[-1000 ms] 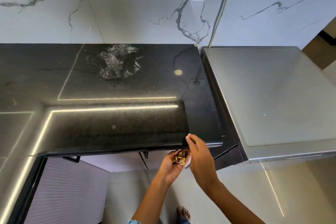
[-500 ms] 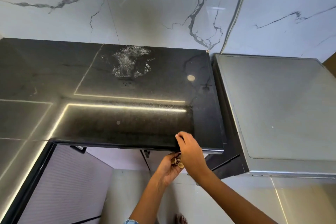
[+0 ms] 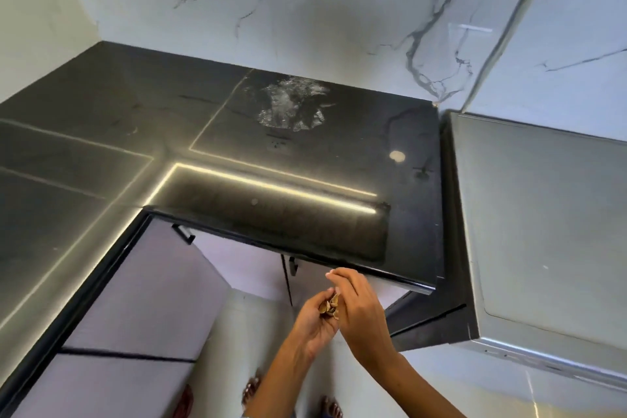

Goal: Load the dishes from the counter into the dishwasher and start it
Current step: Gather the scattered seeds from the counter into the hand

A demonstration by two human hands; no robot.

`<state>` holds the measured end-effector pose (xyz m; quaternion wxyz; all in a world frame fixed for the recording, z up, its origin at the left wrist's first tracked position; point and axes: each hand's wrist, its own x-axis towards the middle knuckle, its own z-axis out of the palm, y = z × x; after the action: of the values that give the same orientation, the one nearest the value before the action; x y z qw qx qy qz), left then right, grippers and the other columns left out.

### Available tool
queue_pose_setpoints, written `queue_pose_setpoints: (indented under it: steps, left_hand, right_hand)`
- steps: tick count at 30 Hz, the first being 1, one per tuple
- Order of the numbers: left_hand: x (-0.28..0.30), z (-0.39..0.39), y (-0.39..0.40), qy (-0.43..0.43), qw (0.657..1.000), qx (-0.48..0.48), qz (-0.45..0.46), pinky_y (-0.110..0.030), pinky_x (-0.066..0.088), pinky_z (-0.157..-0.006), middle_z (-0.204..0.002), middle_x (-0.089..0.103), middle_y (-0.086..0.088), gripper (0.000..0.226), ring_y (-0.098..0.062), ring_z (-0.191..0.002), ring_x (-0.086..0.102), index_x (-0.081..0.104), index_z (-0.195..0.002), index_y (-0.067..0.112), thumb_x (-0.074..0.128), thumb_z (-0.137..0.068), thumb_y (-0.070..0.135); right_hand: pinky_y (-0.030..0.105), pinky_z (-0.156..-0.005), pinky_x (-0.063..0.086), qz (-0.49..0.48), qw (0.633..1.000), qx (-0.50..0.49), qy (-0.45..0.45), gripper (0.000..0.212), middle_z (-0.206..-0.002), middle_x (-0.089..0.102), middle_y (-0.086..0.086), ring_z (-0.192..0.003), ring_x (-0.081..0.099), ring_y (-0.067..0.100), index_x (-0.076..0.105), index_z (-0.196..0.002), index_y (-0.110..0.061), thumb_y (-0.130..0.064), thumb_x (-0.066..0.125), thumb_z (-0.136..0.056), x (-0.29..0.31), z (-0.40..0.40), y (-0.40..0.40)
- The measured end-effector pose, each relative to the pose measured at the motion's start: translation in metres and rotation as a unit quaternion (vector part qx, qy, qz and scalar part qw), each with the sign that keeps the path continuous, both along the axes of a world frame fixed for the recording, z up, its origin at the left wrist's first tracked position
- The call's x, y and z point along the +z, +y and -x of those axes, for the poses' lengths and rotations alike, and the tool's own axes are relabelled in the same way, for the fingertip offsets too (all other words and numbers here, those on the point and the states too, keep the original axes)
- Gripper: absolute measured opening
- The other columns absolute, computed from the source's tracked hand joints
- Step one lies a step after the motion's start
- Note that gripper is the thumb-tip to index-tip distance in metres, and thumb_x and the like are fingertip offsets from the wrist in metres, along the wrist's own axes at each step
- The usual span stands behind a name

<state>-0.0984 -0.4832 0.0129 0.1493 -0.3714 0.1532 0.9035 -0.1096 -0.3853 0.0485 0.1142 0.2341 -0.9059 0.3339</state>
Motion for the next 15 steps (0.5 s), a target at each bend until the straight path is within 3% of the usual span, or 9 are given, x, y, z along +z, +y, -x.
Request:
queue_pose_setpoints:
  steps: [2,5,10,15]
  left_hand:
    - [0.011,-0.021,-0.011,-0.001,0.997,0.070,-0.021,-0.034,0.059,-0.061,-0.087,0.065,-0.025,0.024,-0.030,-0.073,0.068,0.063,-0.098,-0.012,0.047,-0.090,0.006]
    - [0.022,-0.055,-0.033,-0.003,0.979,0.197,-0.058,-0.033,0.059,-0.060,-0.083,0.067,-0.027,0.032,-0.030,-0.069,0.069,0.067,-0.086,-0.014,0.042,-0.091,0.006]
    - [0.023,-0.129,-0.079,-0.014,0.908,0.410,-0.084,-0.032,0.059,-0.058,-0.078,0.067,-0.026,0.030,-0.030,-0.066,0.069,0.067,-0.079,-0.014,0.043,-0.088,0.002]
    - [0.025,-0.220,-0.113,-0.004,0.841,0.535,-0.076,-0.028,0.058,-0.056,-0.068,0.067,-0.017,0.031,-0.024,-0.061,0.069,0.071,-0.069,-0.006,0.050,-0.084,0.011]
  right_hand:
    - [0.018,-0.092,0.047,0.041,0.998,0.037,-0.019,0.026,-0.111,0.063,0.004,-0.103,0.059,0.011,0.063,-0.113,-0.009,-0.016,0.050,-0.092,0.003,-0.008,-0.013]
    - [0.019,-0.093,0.046,0.098,0.988,0.096,-0.074,0.031,-0.115,0.059,0.002,-0.106,0.053,0.005,0.061,-0.116,-0.009,-0.021,0.040,-0.096,0.004,-0.025,-0.041]
    - [0.018,-0.094,0.043,0.154,0.948,0.218,-0.175,0.035,-0.115,0.058,-0.006,-0.108,0.053,0.000,0.063,-0.112,-0.012,-0.028,0.036,-0.096,0.000,-0.089,-0.110]
    - [0.017,-0.094,0.044,0.181,0.882,0.317,-0.299,0.034,-0.116,0.061,-0.008,-0.110,0.057,0.005,0.063,-0.114,-0.013,-0.024,0.035,-0.098,-0.009,-0.181,-0.172]
